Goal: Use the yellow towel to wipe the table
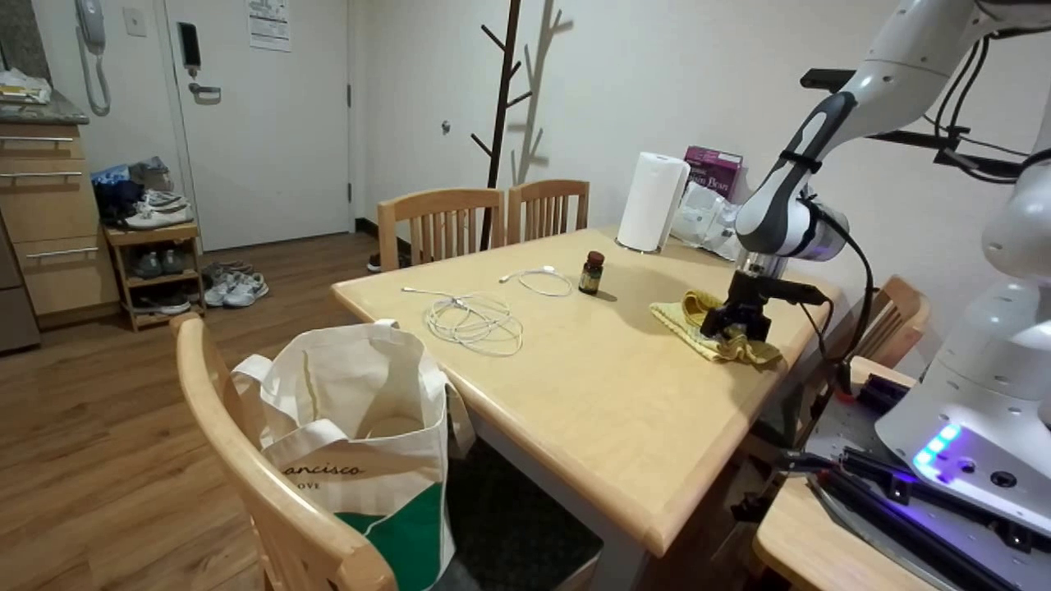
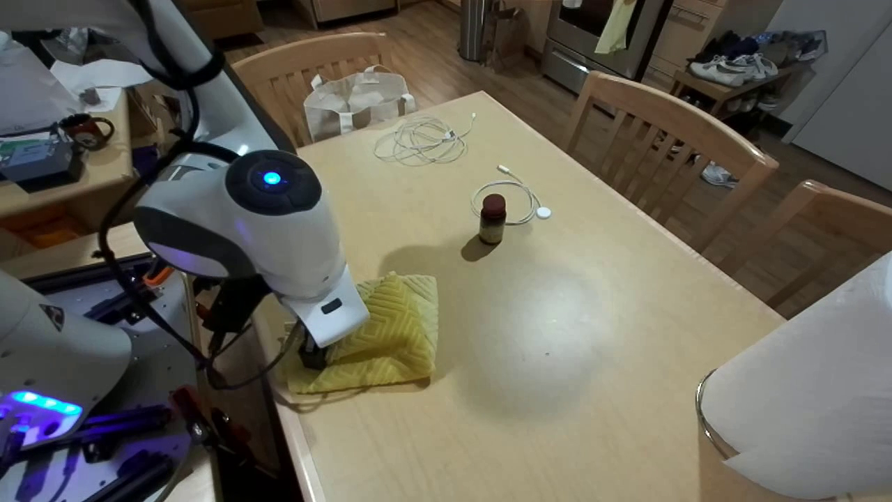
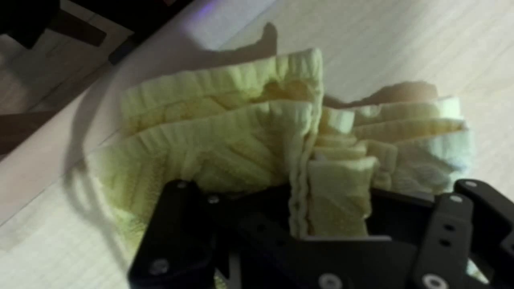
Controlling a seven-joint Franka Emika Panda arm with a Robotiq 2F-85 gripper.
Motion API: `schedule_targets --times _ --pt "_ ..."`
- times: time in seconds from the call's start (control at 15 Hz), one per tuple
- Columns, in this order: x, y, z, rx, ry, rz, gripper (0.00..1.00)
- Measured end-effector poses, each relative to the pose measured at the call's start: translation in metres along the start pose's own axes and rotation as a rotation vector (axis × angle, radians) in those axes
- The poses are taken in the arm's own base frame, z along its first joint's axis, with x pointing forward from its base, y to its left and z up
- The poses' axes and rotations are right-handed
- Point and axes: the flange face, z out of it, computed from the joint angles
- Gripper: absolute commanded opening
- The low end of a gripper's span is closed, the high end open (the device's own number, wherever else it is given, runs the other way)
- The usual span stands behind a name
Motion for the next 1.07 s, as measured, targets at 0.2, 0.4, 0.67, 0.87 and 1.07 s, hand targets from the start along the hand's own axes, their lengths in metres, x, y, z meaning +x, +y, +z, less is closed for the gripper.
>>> schedule_targets --times 0.2,0.4,0.67,0.87,1.07 --pt "0.003 -0.019 -0.004 0.032 0.003 -0.020 0.09" --pt "-0.009 -0.082 -0.007 0.037 0.016 -0.174 0.09" --pt "-0.049 -0.176 -0.005 -0.010 0.029 -0.424 0.09" --pt "-0.079 -0.225 -0.004 -0.059 0.031 -0.595 0.09" --pt "-0.079 -0.241 -0.001 -0.107 0.028 -0.678 0.09"
